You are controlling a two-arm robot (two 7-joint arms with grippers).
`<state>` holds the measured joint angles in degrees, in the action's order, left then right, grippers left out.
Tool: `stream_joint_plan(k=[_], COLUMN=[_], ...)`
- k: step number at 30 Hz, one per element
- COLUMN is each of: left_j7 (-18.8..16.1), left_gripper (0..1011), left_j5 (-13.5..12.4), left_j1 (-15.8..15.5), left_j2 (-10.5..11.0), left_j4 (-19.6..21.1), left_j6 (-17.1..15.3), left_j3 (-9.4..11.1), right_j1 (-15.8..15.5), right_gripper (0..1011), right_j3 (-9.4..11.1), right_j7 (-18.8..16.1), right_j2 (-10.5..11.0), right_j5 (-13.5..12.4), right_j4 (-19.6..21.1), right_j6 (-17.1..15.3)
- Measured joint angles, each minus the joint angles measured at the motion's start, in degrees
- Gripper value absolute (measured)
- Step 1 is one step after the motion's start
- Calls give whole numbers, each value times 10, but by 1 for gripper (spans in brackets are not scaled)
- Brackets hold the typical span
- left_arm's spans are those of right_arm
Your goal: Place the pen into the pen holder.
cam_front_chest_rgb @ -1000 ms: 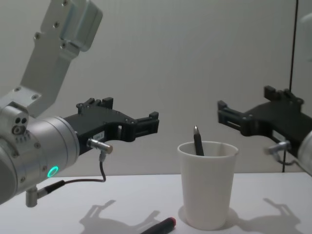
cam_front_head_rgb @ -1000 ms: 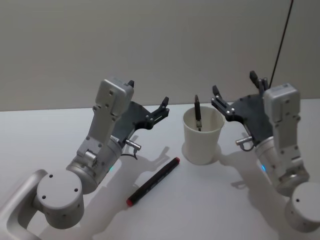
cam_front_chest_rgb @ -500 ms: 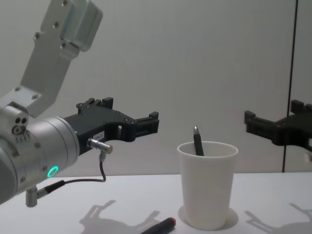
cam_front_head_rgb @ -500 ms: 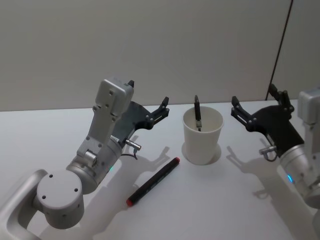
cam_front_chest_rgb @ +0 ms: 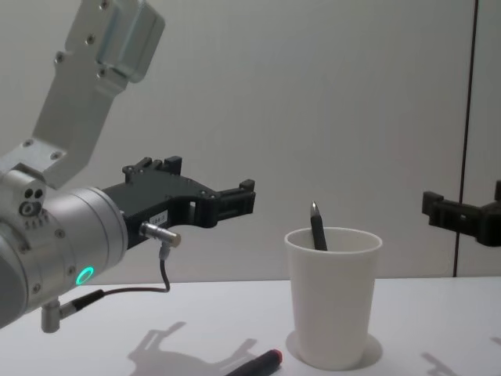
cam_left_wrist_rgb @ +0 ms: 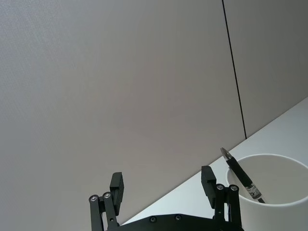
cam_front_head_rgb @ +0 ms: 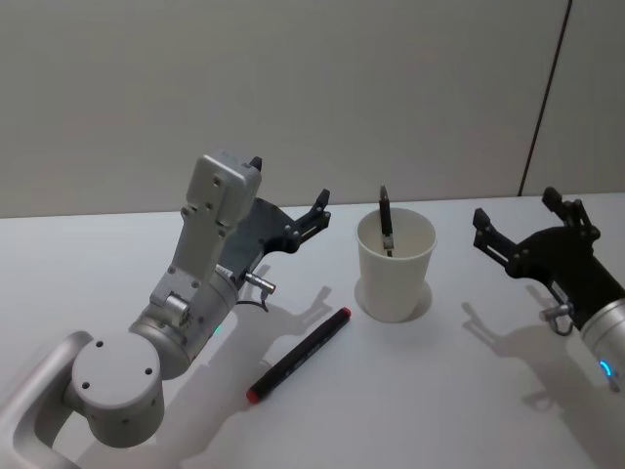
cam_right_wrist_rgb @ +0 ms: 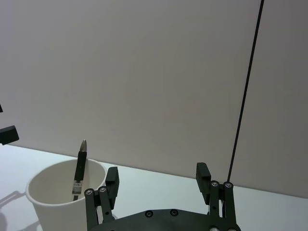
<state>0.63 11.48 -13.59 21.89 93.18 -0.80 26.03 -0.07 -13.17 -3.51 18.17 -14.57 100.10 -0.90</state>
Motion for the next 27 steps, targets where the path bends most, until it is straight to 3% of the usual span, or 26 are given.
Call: stream_joint_plan(k=[5, 21, 27], left_j7=[0, 1, 11], left_gripper=[1001, 1001, 1001], left_j5=[0, 0, 11], left_j1=[0, 0, 3], left_j2=[0, 0, 5], left_j4=[0, 0, 4], left_j6=[0, 0, -3], left_j3=[0, 0, -3], right_j1=[-7, -8, -8], right_gripper=[1001, 1001, 1001], right_j3=[2, 2, 2], right_j7=[-3, -3, -3], right_j2=[11, 12, 12], right_j5=[-17, -19, -19], right_j4=[10, 11, 11], right_j6=[-10, -11, -11])
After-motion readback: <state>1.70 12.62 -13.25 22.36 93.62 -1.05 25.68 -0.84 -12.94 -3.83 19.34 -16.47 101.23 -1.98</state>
